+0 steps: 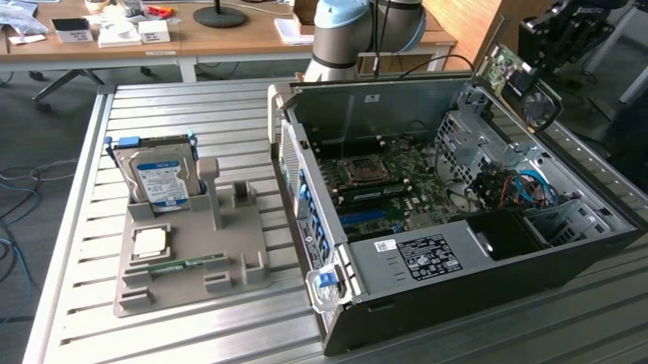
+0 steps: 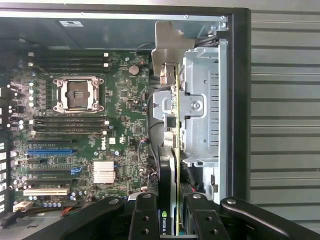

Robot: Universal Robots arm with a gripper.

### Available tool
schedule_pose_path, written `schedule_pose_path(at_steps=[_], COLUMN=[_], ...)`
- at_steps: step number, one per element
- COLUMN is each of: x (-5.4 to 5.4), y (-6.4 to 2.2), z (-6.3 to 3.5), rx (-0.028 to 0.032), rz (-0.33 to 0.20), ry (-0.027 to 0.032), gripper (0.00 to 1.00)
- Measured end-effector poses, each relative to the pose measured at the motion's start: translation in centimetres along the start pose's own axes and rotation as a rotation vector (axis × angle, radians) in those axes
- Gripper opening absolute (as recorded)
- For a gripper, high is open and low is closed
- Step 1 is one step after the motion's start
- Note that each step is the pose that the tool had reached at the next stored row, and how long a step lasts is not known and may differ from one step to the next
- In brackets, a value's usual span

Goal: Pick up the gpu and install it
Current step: 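Pick up the gpu and move the gpu toward the slot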

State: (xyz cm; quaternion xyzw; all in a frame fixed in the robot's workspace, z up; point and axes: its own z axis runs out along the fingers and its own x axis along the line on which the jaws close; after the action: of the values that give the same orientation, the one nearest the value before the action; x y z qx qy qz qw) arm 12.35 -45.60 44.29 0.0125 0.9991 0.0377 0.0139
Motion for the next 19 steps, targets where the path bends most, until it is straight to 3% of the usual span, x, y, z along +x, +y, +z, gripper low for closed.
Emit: schedule_pose_path(at_steps=[19], x=[3.7], y=[-0.09], z=[-0.10], rx=[-0.0003], rz=[-0.001], ry=[-0.0122], gripper=[0.27])
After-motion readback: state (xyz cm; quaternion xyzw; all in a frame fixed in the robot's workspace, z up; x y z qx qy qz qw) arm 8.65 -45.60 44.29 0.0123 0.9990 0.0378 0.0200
